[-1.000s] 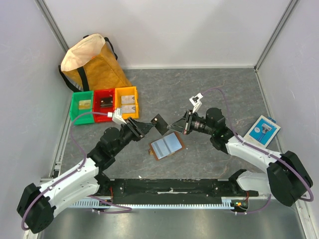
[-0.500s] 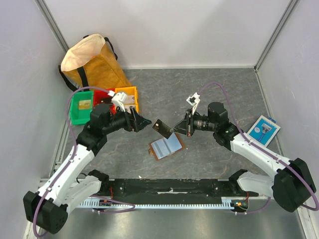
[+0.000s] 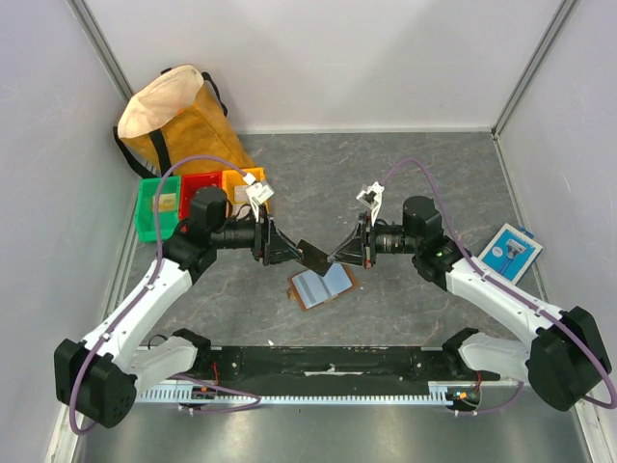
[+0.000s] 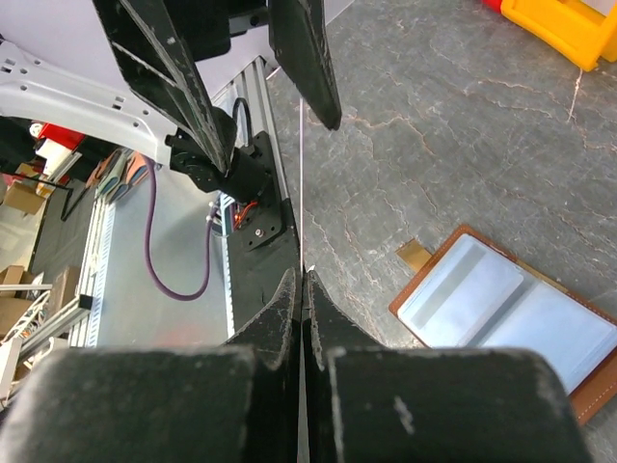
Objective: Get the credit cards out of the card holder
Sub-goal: Remove the credit card from the card holder, then place the credit card in the storage box.
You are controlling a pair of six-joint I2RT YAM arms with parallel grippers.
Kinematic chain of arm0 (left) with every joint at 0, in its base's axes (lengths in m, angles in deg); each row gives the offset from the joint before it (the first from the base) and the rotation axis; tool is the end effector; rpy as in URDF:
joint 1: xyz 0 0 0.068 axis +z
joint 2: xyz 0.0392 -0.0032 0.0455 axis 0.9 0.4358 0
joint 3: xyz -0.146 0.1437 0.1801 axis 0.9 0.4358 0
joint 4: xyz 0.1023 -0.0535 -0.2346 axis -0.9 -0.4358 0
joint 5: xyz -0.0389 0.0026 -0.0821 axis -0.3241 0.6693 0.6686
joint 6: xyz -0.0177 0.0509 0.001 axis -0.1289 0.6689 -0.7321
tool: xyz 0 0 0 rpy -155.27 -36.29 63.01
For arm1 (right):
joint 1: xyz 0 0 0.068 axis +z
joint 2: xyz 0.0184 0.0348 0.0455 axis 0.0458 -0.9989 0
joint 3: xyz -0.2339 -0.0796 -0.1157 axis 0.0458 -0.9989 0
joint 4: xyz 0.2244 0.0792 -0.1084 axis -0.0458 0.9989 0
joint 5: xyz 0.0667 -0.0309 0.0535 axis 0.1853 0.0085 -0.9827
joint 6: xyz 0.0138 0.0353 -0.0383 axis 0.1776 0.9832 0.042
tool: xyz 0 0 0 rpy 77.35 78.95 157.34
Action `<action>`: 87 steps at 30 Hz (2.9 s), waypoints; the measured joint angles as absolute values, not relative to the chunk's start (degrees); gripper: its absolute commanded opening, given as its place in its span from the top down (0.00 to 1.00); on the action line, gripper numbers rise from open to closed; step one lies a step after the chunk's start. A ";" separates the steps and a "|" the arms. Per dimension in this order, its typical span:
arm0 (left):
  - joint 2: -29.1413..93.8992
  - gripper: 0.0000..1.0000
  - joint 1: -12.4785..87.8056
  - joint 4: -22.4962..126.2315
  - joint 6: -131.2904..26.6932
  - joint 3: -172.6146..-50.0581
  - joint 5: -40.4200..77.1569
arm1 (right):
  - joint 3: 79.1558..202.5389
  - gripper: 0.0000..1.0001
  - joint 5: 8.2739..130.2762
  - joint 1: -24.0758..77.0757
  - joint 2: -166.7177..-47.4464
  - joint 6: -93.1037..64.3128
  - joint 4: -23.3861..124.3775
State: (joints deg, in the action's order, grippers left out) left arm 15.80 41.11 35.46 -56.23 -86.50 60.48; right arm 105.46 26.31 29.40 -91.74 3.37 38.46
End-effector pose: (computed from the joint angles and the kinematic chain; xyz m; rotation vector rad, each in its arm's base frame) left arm 0.1939 -0.1123 0.3073 0.7204 1.9571 -1.3021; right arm 0.1992 0.1571 0.2795 -0.8075 1.8153 1.4657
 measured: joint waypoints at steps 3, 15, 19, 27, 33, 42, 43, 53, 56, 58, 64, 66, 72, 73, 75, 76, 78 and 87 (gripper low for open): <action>16.92 0.47 39.91 36.00 -55.59 -86.65 62.05 | 105.46 1.00 25.78 29.40 -91.74 3.43 37.52; 17.99 0.98 39.02 36.84 -54.72 -86.65 62.23 | 105.42 0.77 26.09 29.32 -91.74 3.67 36.80; 17.42 0.98 39.48 35.09 -54.50 -86.67 58.66 | 105.35 0.41 28.49 29.40 -91.65 3.76 36.88; 15.52 0.98 48.04 25.08 -52.73 -87.88 42.66 | 103.58 0.07 37.26 29.40 -89.20 3.35 38.85; 18.05 0.98 55.45 17.23 -51.99 -93.16 28.39 | 101.22 0.02 48.05 32.49 -85.42 1.23 43.75; 29.20 0.98 71.21 12.12 -50.46 -103.98 18.93 | 101.14 0.02 60.23 40.18 -80.74 -2.47 48.14; 30.53 0.98 72.44 12.16 -50.24 -105.25 18.66 | 101.05 0.02 60.91 40.53 -80.65 -2.75 48.27; 52.00 0.98 77.05 12.16 -47.22 -120.92 21.31 | 100.30 0.02 63.92 41.14 -80.74 -4.33 49.17; 58.53 0.98 77.05 12.12 -46.96 -124.62 23.80 | 100.30 0.02 63.97 41.14 -81.38 -4.61 49.19; 61.70 0.98 77.05 12.20 -46.96 -126.34 25.59 | 100.30 0.02 63.99 41.14 -82.03 -4.83 49.28; 67.21 0.96 77.05 13.78 -46.98 -127.83 31.10 | 100.30 0.02 64.40 41.14 -83.50 -5.46 49.91; 68.76 0.94 77.05 14.63 -46.98 -128.05 32.67 | 100.30 0.02 64.60 41.14 -83.82 -5.70 50.04; 71.56 0.79 77.24 17.40 -47.05 -128.97 34.18 | 100.30 0.02 64.99 41.14 -84.35 -6.10 50.50; 71.73 0.74 77.27 17.54 -47.05 -129.01 34.05 | 100.30 0.02 65.01 41.14 -84.35 -6.14 50.55; 71.80 0.66 77.20 17.54 -47.16 -129.01 32.85 | 100.30 0.02 65.08 41.14 -84.37 -6.27 50.70; 71.80 0.62 77.16 17.58 -47.29 -129.01 32.15 | 100.30 0.02 65.10 41.14 -84.37 -6.29 50.79; 71.80 0.54 77.16 17.56 -47.44 -129.01 29.94 | 100.30 0.02 65.26 41.14 -84.37 -6.31 50.83; 68.61 0.39 76.50 14.80 -48.14 -129.23 19.76 | 100.30 0.02 66.24 41.14 -84.37 -6.45 51.55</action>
